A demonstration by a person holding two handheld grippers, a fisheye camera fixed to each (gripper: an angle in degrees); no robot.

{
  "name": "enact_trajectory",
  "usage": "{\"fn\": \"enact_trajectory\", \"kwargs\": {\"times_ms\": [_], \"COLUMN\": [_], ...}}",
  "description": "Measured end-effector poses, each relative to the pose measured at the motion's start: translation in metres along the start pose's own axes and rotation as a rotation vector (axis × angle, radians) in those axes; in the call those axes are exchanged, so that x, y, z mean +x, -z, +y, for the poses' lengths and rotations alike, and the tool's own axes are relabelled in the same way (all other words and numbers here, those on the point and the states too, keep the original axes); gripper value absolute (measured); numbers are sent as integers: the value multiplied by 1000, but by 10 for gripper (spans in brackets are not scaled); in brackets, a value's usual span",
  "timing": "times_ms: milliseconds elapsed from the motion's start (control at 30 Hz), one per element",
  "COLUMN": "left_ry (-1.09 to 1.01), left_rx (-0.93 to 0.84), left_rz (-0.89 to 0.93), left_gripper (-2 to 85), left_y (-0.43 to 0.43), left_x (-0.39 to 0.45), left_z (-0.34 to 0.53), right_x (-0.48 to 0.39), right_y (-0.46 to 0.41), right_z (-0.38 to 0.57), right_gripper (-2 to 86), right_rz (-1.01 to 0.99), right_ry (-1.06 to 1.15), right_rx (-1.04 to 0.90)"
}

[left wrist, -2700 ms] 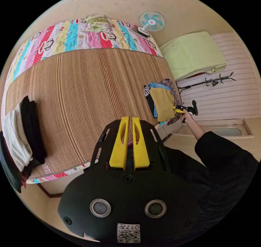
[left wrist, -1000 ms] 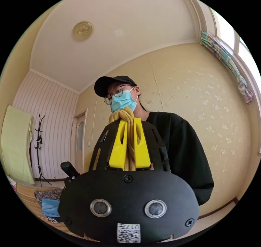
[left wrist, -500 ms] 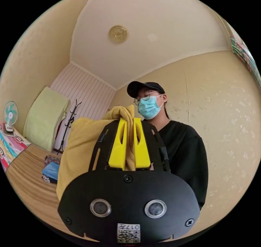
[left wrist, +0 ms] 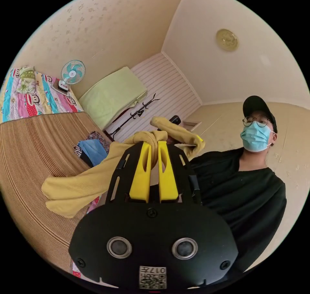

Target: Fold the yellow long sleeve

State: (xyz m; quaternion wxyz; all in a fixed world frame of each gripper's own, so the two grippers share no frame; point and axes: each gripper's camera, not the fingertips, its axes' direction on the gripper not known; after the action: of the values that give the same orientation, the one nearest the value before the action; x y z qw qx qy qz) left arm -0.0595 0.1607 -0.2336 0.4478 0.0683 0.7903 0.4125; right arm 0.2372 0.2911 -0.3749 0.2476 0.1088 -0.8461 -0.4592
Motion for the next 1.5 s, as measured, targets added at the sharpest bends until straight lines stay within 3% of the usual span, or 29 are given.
{"fn": "enact_trajectory", "kwargs": {"times_ms": [167, 367, 500, 567, 700, 833, 867, 933, 1000, 1100, 1167, 1367, 1500], "left_ry": [-310, -680, -721, -743, -744, -698, -681, -668, -650, -600, -575, -340, -235], "left_rx": [123, 184, 209, 210, 195, 158, 154, 158, 154, 109, 108, 14, -137], "left_rz": [247, 575, 721, 827, 967, 1037, 1021, 995, 986, 875, 629, -168, -370], "left_gripper": [37, 38, 38, 38, 38, 38, 38, 38, 38, 39, 38, 37, 38], "left_y": [40, 59, 41, 25, 2, -25, -29, -30, -27, -18, -1, 13, -16], "left_x": [38, 90, 100, 108, 121, 125, 124, 120, 117, 111, 109, 92, 68], "left_z": [-41, -80, -92, -94, -96, -96, -94, -89, -82, -61, -34, 23, 36], "right_x": [20, 47, 78, 113, 165, 229, 241, 246, 238, 202, 154, 81, 61], "right_y": [3, -11, -35, -56, -77, -126, -142, -152, -144, -106, -84, -105, -148], "right_z": [60, 97, 118, 138, 164, 194, 197, 194, 184, 151, 115, 50, 21], "right_gripper": [78, 136, 144, 149, 170, 192, 175, 121, 73, 50, 46, 47, 48], "right_rz": [285, 361, 486, 606, 533, 335, 238, 242, 380, 821, 1116, 1359, 1454], "right_ry": [-293, -372, -420, -530, -640, -724, -714, -681, -638, -607, -493, -221, -90], "right_rx": [-66, -35, -85, -213, -228, -221, -247, -237, -197, -74, 44, 165, 171]}}
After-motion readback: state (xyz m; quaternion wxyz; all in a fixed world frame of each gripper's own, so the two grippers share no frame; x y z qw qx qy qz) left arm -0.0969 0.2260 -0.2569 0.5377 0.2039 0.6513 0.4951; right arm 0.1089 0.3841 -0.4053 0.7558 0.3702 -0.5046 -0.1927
